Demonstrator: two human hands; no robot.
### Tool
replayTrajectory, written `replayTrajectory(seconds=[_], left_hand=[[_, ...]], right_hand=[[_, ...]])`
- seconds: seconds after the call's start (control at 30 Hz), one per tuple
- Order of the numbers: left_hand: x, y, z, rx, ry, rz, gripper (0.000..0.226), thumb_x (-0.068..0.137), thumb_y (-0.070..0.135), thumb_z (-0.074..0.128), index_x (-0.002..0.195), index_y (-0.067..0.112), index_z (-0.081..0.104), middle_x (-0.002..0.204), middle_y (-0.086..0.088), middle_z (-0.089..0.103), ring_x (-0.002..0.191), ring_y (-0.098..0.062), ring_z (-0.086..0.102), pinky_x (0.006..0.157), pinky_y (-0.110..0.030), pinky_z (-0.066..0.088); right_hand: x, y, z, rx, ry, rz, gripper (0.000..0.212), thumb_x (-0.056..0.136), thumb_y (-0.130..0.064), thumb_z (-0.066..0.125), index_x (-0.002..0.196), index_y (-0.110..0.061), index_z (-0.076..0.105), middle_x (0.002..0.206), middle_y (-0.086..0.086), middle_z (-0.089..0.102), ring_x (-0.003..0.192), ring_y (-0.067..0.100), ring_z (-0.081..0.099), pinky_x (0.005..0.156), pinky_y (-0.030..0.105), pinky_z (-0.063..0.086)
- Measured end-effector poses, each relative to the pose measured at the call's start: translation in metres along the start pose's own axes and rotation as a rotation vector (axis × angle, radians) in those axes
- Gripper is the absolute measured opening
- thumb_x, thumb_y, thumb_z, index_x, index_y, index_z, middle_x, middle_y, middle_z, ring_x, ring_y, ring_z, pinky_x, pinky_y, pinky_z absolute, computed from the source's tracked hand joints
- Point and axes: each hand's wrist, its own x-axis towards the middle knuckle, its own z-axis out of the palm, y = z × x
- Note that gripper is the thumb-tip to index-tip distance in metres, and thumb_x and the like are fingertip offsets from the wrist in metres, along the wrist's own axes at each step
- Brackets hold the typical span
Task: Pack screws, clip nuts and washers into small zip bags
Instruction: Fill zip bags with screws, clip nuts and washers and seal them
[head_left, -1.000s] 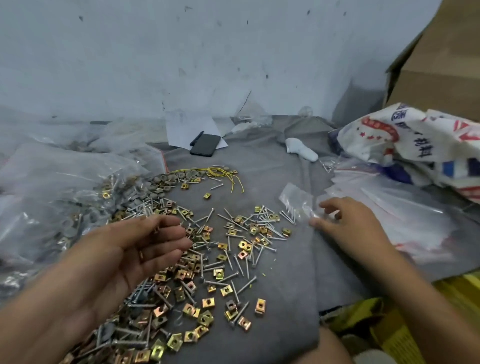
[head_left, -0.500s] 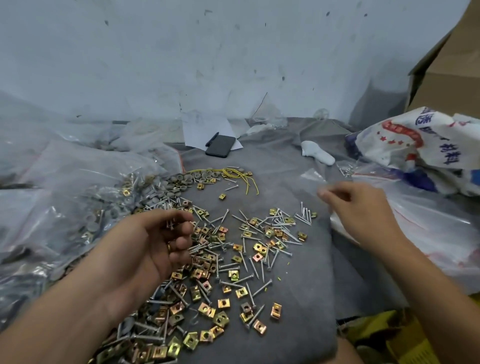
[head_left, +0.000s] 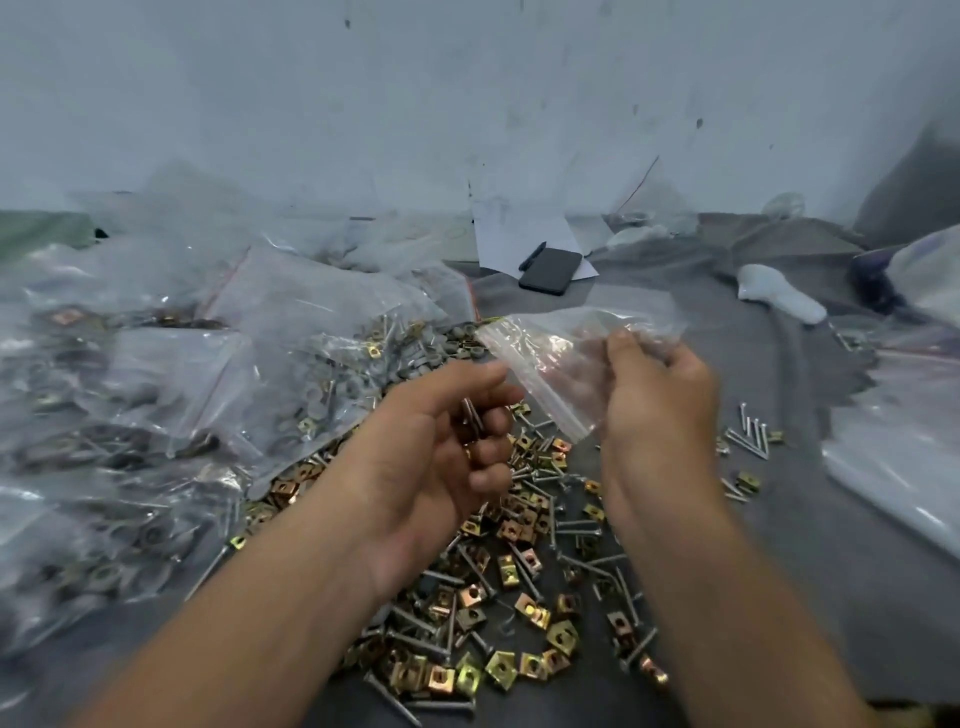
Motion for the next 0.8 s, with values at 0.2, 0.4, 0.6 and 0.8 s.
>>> replayTrajectory(seconds=[0.2, 0.4, 0.6, 0.8], left_hand=[[0.008, -0.005, 0.002, 0.029, 0.086, 0.067, 0.005, 0.093, 0.014, 0.074, 0.090, 0.010, 0.074, 0.066, 0.002, 0.046, 0.050, -0.008, 0.035, 0.041, -0.018, 0.029], [0.012, -0.011, -0.005, 0.214, 0.221, 0.162, 0.005, 0.091, 0.011, 0.078, 0.092, 0.006, 0.079, 0.050, 0.010, 0.043, 0.040, -0.004, 0.031, 0.037, -0.016, 0.032], [0.015, -0.003, -0.011, 0.228, 0.300, 0.222, 0.010, 0.079, 0.016, 0.088, 0.084, 0.009, 0.084, 0.048, 0.011, 0.044, 0.037, -0.004, 0.036, 0.038, -0.018, 0.035], [0.015, 0.003, -0.016, 0.221, 0.309, 0.268, 0.006, 0.085, 0.013, 0.084, 0.082, 0.009, 0.083, 0.050, 0.008, 0.041, 0.037, -0.005, 0.033, 0.036, -0.019, 0.031]], right_hand=[[-0.003, 0.016, 0.009, 0.135, 0.062, 0.078, 0.009, 0.106, -0.012, 0.058, 0.110, -0.012, 0.065, 0.083, -0.001, 0.080, 0.073, 0.015, 0.079, 0.056, 0.024, 0.060], [-0.002, 0.018, 0.003, -0.142, 0.089, 0.039, 0.017, 0.103, -0.028, 0.062, 0.116, -0.019, 0.056, 0.107, 0.002, 0.073, 0.087, 0.018, 0.075, 0.073, 0.039, 0.064], [-0.025, 0.012, -0.009, -0.778, 0.020, -0.801, 0.049, 0.090, -0.036, 0.077, 0.125, -0.019, 0.047, 0.123, -0.007, 0.047, 0.115, 0.014, 0.049, 0.097, 0.027, 0.046], [-0.027, 0.009, -0.007, -0.601, -0.591, -0.525, 0.013, 0.093, -0.028, 0.077, 0.104, -0.027, 0.071, 0.093, -0.011, 0.073, 0.091, 0.009, 0.071, 0.081, 0.031, 0.060]])
